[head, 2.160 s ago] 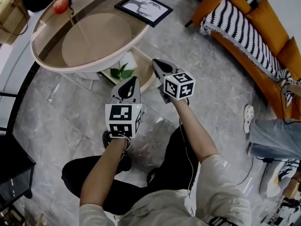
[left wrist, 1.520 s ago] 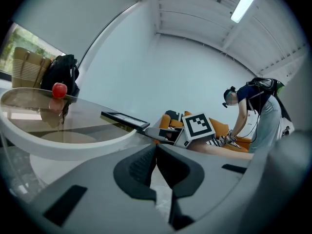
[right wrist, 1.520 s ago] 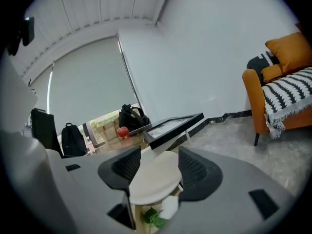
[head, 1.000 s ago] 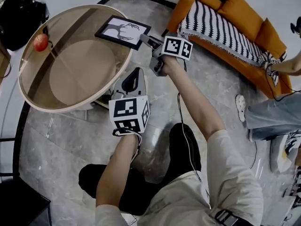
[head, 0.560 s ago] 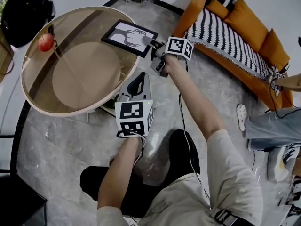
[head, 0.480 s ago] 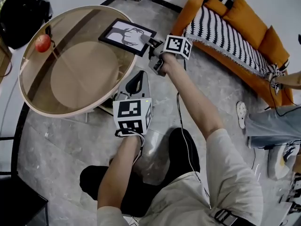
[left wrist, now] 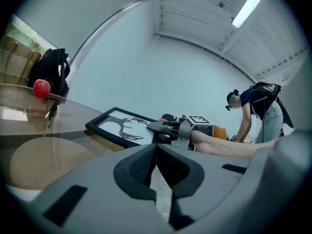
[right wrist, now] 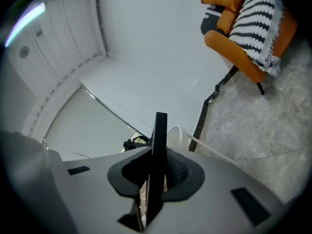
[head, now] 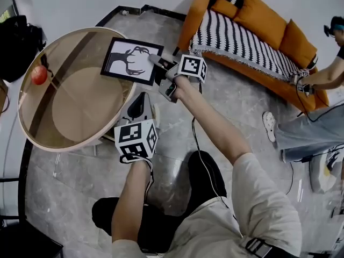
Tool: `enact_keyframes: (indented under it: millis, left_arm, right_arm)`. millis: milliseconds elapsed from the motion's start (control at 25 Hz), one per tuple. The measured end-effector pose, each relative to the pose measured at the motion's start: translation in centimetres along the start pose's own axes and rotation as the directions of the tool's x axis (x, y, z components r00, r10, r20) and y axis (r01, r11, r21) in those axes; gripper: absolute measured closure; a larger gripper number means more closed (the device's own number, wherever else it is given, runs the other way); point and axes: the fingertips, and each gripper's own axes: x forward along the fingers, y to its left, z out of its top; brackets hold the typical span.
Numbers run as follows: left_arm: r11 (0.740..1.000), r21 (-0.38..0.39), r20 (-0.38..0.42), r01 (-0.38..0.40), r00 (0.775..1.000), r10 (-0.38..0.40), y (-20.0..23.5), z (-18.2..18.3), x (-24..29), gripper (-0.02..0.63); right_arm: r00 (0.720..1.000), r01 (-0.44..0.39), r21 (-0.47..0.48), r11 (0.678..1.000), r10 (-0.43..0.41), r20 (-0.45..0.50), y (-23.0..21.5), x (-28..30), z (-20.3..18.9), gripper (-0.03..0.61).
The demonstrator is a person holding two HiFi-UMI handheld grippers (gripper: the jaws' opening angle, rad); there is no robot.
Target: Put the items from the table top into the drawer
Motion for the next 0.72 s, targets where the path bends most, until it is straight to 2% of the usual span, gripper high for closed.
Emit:
enact_keyframes:
  millis: [200, 320, 440, 600, 720]
  left_arm:
    - [1.0, 0.025, 0.029, 0.018, 0.999, -0.019, -1.9, 0.9, -1.1, 0.592]
    - [0.999, 0.04, 0.031, 0.008, 0.999, -0.01, -2.8, -1.0, -2.6, 0.592]
    - [1.0, 0.022, 0.032, 0.004, 0.999, -0.005, -3.4, -2.2, -3.9, 0.592]
    - [1.0, 0.016, 0.025, 0.02, 0.999, -0.021, -2.6, 0.5, -4.8, 0.592]
    - [0.998, 0.053, 0.001, 0.027, 1.0, -0.027, -2.6, 0.7, -4.5, 0.592]
  right_arm:
    - [0.999, -0.038, -0.082, 0.996, 0.036, -0.032, 3.0, -2.3, -0.9, 0.503]
    - [0.998, -0.06, -0.122, 0.991, 0.058, -0.024, 3.5, -5.7, -2.2, 0.505]
    - [0.997, -0.082, -0.14, 0.987, 0.083, -0.003, 4.1, -8.9, -3.3, 0.506]
    - [0.996, -0.085, -0.133, 0.987, 0.084, -0.01, 6.4, -9.7, -4.0, 0.508]
    - [0.987, -0.158, -0.16, 0.975, 0.157, -0.017, 8.6, -11.2, -4.1, 0.509]
